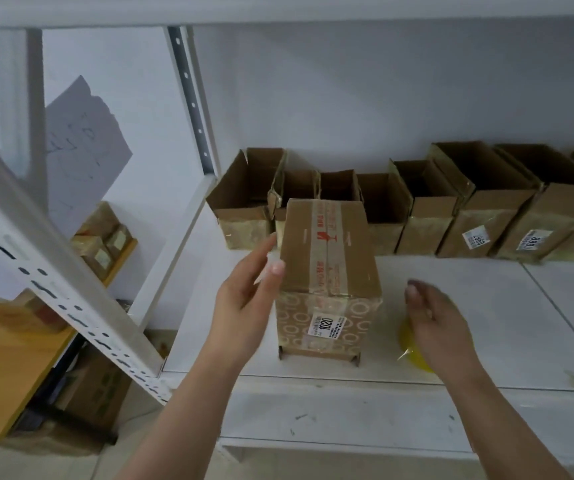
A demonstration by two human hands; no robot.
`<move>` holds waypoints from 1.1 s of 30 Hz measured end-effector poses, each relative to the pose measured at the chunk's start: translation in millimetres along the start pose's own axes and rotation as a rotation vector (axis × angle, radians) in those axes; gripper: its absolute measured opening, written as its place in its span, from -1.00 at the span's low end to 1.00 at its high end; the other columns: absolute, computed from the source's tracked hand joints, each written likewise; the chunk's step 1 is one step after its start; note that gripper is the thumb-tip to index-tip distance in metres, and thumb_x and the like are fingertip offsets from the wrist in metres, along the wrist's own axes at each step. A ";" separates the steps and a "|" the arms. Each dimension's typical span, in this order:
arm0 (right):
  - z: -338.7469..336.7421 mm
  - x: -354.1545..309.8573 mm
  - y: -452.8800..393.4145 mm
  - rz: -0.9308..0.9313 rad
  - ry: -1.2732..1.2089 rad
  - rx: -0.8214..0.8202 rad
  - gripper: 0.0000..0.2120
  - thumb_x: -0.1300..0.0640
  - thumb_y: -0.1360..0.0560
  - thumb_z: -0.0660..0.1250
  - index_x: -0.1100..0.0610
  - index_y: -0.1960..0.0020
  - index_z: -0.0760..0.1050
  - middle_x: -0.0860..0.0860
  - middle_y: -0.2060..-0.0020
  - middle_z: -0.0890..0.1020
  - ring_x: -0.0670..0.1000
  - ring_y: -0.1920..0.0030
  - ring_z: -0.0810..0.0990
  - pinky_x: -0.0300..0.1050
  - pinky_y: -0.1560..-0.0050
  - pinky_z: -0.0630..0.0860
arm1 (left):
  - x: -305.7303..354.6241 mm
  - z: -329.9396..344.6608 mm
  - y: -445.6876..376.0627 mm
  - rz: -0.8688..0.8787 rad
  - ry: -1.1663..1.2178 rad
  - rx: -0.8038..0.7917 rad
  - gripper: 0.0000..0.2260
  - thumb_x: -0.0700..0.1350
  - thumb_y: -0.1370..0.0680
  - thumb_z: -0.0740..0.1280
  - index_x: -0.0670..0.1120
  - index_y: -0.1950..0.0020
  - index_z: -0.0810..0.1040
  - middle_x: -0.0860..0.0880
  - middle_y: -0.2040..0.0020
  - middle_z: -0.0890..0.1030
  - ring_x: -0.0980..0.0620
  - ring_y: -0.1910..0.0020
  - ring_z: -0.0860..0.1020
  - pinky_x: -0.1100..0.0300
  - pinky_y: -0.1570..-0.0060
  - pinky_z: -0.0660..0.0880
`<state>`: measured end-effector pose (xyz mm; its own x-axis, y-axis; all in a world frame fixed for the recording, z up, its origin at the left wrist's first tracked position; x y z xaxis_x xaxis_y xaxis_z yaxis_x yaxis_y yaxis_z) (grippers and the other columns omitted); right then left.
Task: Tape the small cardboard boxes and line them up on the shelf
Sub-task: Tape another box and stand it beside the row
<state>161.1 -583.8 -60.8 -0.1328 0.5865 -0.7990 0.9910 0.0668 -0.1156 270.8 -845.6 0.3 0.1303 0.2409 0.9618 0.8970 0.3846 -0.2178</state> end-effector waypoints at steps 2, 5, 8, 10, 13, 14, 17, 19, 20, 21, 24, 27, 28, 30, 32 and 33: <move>-7.3 -54.2 5.6 -0.199 -0.145 -0.028 -0.49 -0.36 -0.55 0.04 -0.20 -0.41 0.37 -0.30 -0.27 0.44 -0.38 -0.24 0.37 -0.35 -0.20 0.27 | 8.9 15.1 -1.2 0.032 -0.021 -0.087 -0.54 0.26 -0.49 0.28 0.22 -0.38 0.45 0.18 -0.39 0.45 0.20 -0.40 0.39 0.20 -0.19 0.53; 12.2 -98.2 17.6 -0.397 -0.088 -0.210 -0.51 -0.38 -0.51 0.05 -0.37 -0.42 0.25 -0.31 -0.44 0.22 -0.21 -0.50 0.12 -0.15 -0.41 0.16 | 10.8 26.6 -0.2 0.067 -0.076 -0.139 -0.59 0.12 -0.40 0.38 0.14 -0.24 0.57 0.10 -0.51 0.26 0.51 -0.30 0.30 0.35 -0.15 0.50; 27.8 -103.2 25.4 -0.428 -0.017 -0.286 -0.45 -0.33 -0.37 0.20 -0.33 -0.35 0.27 -0.16 -0.54 0.05 -0.11 -0.51 0.08 -0.12 -0.45 0.22 | 7.9 28.2 1.0 0.120 -0.071 -0.142 -0.66 -0.01 -0.39 0.42 0.14 -0.16 0.59 0.04 -0.52 0.22 0.64 -0.15 0.32 0.36 -0.13 0.50; 27.6 -102.5 28.4 -0.457 -0.034 -0.265 -0.39 -0.33 -0.32 0.26 -0.29 -0.35 0.30 -0.08 -0.56 0.06 -0.08 -0.51 0.15 -0.03 -0.46 0.29 | 3.3 25.6 0.0 0.131 -0.069 -0.142 -0.63 -0.04 -0.39 0.43 0.09 -0.20 0.60 0.00 -0.53 0.22 0.61 -0.21 0.30 0.33 -0.18 0.49; 23.4 -102.6 28.5 -0.506 -0.007 -0.213 -0.36 -0.30 -0.31 0.28 -0.24 -0.37 0.31 -0.06 -0.54 0.11 -0.11 -0.47 0.21 -0.02 -0.43 0.35 | 1.9 23.3 -1.7 0.189 -0.136 -0.162 -0.60 -0.15 -0.44 0.46 0.02 -0.26 0.58 -0.04 -0.54 0.24 0.53 -0.31 0.26 0.26 -0.27 0.46; 22.9 -103.2 28.7 -0.517 -0.004 -0.202 -0.37 -0.29 -0.32 0.29 -0.22 -0.37 0.31 -0.08 -0.52 0.11 -0.14 -0.45 0.21 -0.04 -0.42 0.36 | 2.6 22.7 -2.0 0.217 -0.159 -0.166 -0.60 -0.19 -0.45 0.46 0.02 -0.27 0.57 -0.05 -0.54 0.24 0.52 -0.32 0.26 0.26 -0.29 0.45; 24.6 -103.4 32.3 -0.539 0.010 -0.184 -0.38 -0.27 -0.35 0.26 -0.18 -0.39 0.30 -0.10 -0.50 0.11 -0.23 -0.40 0.20 -0.12 -0.39 0.36 | 4.7 21.5 -1.4 0.273 -0.212 -0.159 -0.60 -0.19 -0.46 0.46 0.00 -0.29 0.57 -0.08 -0.53 0.25 0.54 -0.30 0.25 0.35 -0.27 0.42; 25.8 -102.5 33.6 -0.541 0.017 -0.171 -0.39 -0.25 -0.36 0.27 -0.17 -0.39 0.30 -0.10 -0.51 0.11 -0.34 -0.37 0.13 -0.29 -0.34 0.32 | 5.0 22.3 0.2 0.282 -0.230 -0.161 -0.60 -0.17 -0.46 0.45 0.00 -0.30 0.57 -0.08 -0.54 0.24 0.51 -0.33 0.24 0.31 -0.29 0.43; 26.2 -102.0 33.8 -0.532 0.004 -0.174 -0.39 -0.24 -0.36 0.28 -0.17 -0.39 0.31 -0.10 -0.51 0.11 -0.37 -0.36 0.10 -0.38 -0.31 0.30 | 4.6 22.8 0.7 0.277 -0.224 -0.168 -0.59 -0.17 -0.47 0.44 0.01 -0.31 0.56 -0.08 -0.54 0.24 0.50 -0.33 0.24 0.29 -0.28 0.45; 26.5 -101.5 34.0 -0.518 -0.019 -0.183 -0.40 -0.22 -0.36 0.30 -0.17 -0.38 0.31 -0.10 -0.51 0.11 -0.39 -0.35 0.10 -0.46 -0.28 0.29 | 4.2 22.3 1.0 0.267 -0.202 -0.174 -0.57 -0.17 -0.47 0.44 0.01 -0.33 0.54 -0.07 -0.54 0.25 0.50 -0.33 0.26 0.30 -0.26 0.46; 27.7 -100.2 33.5 -0.479 -0.088 -0.212 -0.43 -0.16 -0.36 0.33 -0.18 -0.37 0.35 -0.11 -0.51 0.12 -0.41 -0.35 0.12 -0.51 -0.25 0.28 | -2.4 18.3 -0.4 0.212 -0.074 -0.188 -0.50 -0.20 -0.49 0.42 0.02 -0.42 0.42 -0.05 -0.54 0.25 0.40 -0.37 0.31 0.27 -0.23 0.49; 27.3 -97.5 33.7 -0.470 -0.121 -0.195 -0.45 -0.14 -0.36 0.36 -0.23 -0.33 0.37 -0.13 -0.51 0.13 -0.49 -0.34 0.15 -0.47 -0.26 0.32 | -9.7 22.0 4.4 0.198 0.036 -0.231 -0.41 -0.13 -0.54 0.34 0.01 -0.53 0.22 -0.04 -0.55 0.26 0.21 -0.43 0.35 0.13 -0.30 0.48; 27.2 -97.9 34.2 -0.462 -0.134 -0.186 -0.45 -0.16 -0.34 0.36 -0.26 -0.32 0.37 -0.13 -0.51 0.14 -0.55 -0.30 0.16 -0.44 -0.26 0.35 | -11.1 23.8 6.8 0.200 0.053 -0.238 -0.39 -0.11 -0.57 0.30 0.00 -0.57 0.12 -0.03 -0.52 0.33 0.14 -0.42 0.40 0.11 -0.30 0.48; 27.0 -97.3 35.9 -0.430 -0.151 -0.172 -0.47 -0.18 -0.33 0.36 -0.33 -0.29 0.38 -0.08 -0.52 0.16 -0.54 -0.29 0.20 -0.30 -0.30 0.41 | -14.9 28.0 11.7 0.204 0.053 -0.236 -0.43 -0.08 -0.62 0.21 0.05 -0.58 0.04 0.12 -0.40 0.47 0.13 -0.35 0.48 0.18 -0.25 0.49; 26.1 -97.6 37.7 -0.405 -0.179 -0.166 -0.47 -0.19 -0.33 0.37 -0.35 -0.28 0.38 -0.13 -0.49 0.27 -0.37 -0.34 0.30 -0.12 -0.32 0.46 | -18.5 30.9 16.9 0.211 0.041 -0.206 -0.53 -0.04 -0.65 0.11 0.17 -0.53 0.05 0.30 -0.30 0.52 0.23 -0.28 0.51 0.35 -0.17 0.48; 25.8 -99.1 38.8 -0.408 -0.199 -0.169 -0.47 -0.20 -0.33 0.36 -0.34 -0.29 0.38 -0.23 -0.43 0.33 -0.30 -0.34 0.36 -0.10 -0.30 0.48 | -20.3 31.8 18.6 0.206 0.030 -0.182 -0.54 0.00 -0.66 0.07 0.18 -0.53 0.01 0.35 -0.29 0.50 0.26 -0.27 0.51 0.37 -0.16 0.49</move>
<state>212.3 -660.1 -1.3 -0.4950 0.3207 -0.8076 0.8438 0.3991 -0.3587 271.4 -815.0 -28.5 0.3282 0.2697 0.9053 0.9111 0.1627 -0.3787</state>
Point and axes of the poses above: each hand's wrist, its own y-axis away from the middle knuckle, its own z-axis out of the palm, x = y × z, the point moved 9 cm from there along -y, towards the middle knuckle
